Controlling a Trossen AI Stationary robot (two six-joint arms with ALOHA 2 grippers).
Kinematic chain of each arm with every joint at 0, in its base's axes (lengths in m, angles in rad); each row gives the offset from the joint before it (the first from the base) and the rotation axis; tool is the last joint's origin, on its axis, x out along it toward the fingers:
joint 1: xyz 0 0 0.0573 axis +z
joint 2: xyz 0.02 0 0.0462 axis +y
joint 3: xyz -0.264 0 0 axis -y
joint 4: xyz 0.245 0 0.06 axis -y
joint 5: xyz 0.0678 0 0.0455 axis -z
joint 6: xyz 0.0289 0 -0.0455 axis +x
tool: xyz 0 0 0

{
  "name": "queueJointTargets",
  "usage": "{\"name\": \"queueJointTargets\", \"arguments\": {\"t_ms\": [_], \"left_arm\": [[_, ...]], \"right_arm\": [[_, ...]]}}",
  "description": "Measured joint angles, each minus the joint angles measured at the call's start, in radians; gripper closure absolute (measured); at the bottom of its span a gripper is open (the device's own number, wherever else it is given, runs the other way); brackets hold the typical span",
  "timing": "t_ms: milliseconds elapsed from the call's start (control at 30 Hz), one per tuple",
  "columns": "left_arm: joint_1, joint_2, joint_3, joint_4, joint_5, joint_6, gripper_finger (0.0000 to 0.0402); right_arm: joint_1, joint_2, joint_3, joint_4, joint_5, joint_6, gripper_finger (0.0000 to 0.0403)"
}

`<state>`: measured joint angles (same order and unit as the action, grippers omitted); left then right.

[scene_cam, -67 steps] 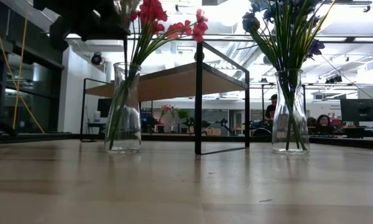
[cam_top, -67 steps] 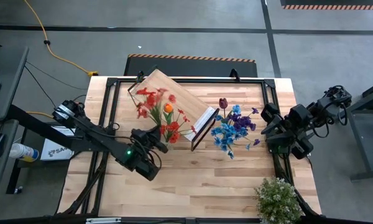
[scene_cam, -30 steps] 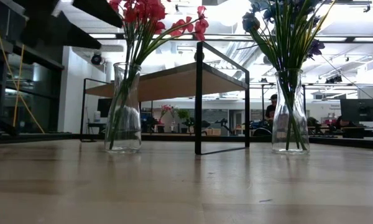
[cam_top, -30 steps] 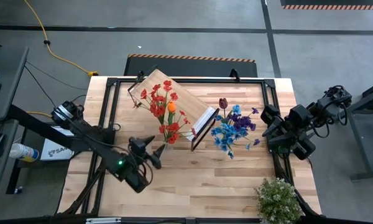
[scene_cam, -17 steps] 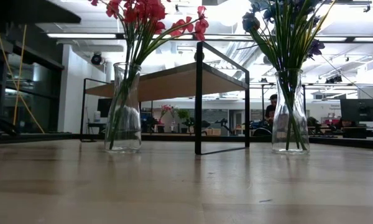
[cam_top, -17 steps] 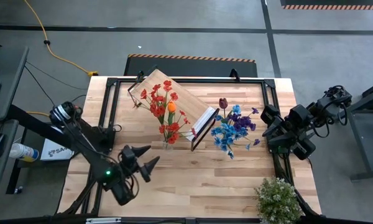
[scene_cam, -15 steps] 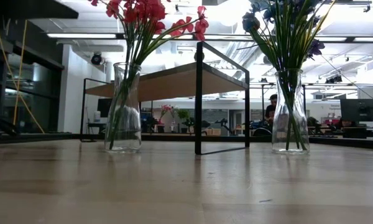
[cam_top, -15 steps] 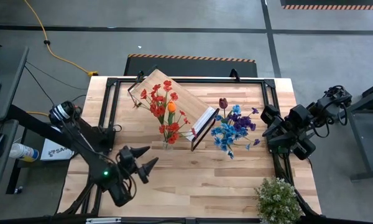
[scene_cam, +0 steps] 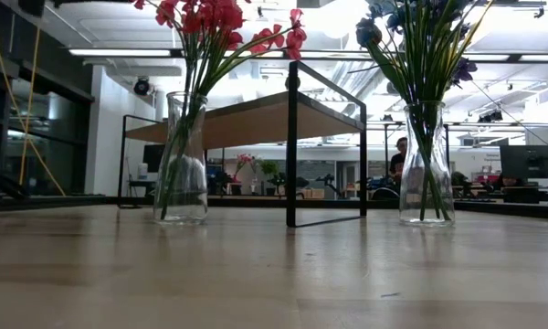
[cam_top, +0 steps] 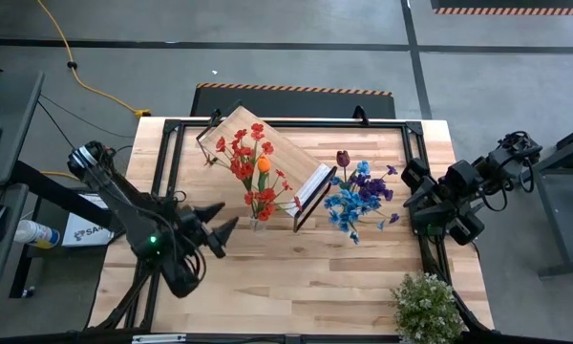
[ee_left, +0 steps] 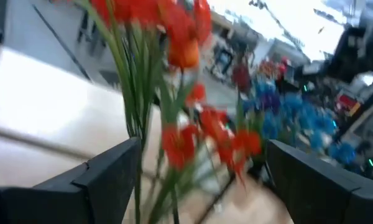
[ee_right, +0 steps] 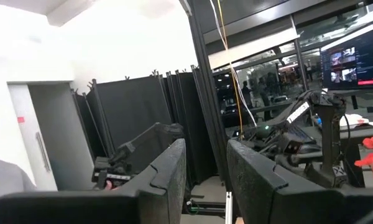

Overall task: Pick and place flowers into a vace then onto a shelf
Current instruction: Put the left transparent flower vase with flowers on the shelf

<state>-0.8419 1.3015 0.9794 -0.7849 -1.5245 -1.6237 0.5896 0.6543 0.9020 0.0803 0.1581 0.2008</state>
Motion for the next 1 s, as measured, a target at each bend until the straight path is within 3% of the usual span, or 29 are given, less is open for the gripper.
{"name": "queueJointTargets", "arguments": {"t_ms": [300,500,633,900,1000], "left_arm": [[0.024,-0.182,0.0,0.009,-0.05,0.157,0.0027],[0.024,-0.264,0.0,0.041,0.001,0.211,0.0027],[0.024,-0.293,0.0,0.088,0.135,0.244,0.0027],[0.024,-0.289,0.0,0.385,0.586,0.618,0.0027],[0.023,-0.276,0.0,0.447,0.679,0.707,0.0027]], "right_arm": [[0.0,0.0,0.0,0.029,0.0,-0.002,0.0293],[0.0,-0.011,0.0,0.079,-0.009,-0.056,0.0293],[0.0,-0.034,0.0,0.083,-0.011,-0.071,0.0293],[0.0,-0.061,0.0,0.092,-0.011,-0.119,0.0293],[0.0,-0.059,0.0,0.105,-0.011,-0.138,0.0293]]}}
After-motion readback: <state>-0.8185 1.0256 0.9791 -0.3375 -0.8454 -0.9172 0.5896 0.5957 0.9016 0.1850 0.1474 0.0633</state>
